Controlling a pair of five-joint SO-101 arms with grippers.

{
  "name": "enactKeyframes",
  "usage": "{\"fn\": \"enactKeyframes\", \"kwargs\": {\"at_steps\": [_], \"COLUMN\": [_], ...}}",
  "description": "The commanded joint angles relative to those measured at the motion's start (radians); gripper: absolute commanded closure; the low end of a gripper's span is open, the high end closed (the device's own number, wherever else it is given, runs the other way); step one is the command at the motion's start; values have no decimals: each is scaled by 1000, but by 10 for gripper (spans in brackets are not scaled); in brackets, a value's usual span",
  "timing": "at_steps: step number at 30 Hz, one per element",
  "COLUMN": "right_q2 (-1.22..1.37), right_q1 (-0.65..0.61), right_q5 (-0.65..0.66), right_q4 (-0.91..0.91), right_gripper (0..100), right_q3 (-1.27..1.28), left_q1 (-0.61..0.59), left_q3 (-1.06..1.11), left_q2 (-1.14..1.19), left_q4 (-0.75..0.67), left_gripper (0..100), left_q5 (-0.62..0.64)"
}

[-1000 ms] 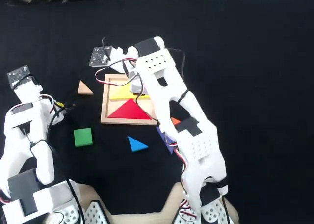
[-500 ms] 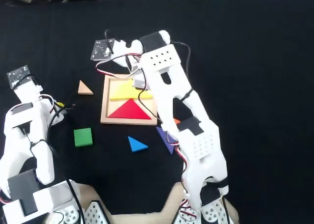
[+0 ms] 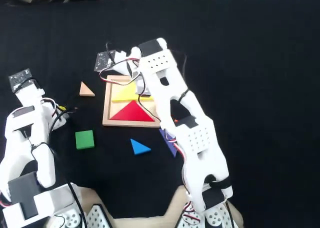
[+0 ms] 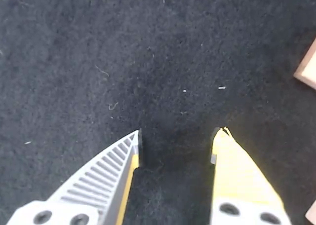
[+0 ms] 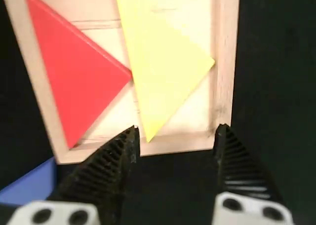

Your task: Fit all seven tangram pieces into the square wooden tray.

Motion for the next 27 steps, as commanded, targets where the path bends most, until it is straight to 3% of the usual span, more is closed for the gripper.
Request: {"fn": "enactKeyframes", "kwargs": {"at_steps": [1, 15, 27], "right_q2": [-12, 102, 176], "right_q1": [-21, -84, -112], "right_q5": [11, 11, 9], "right_q4": [-37, -157, 2], "right_gripper": [750, 750, 750], "right_q3": [-54, -59, -262], "left_q1": [-5, -7, -5], "left_q3": [-8, -8, -8], "left_q2": [-9, -9, -9], "left_q4": [-15, -15, -15], "left_gripper": [762, 762, 762], "left_q5": [6, 5, 3]}}
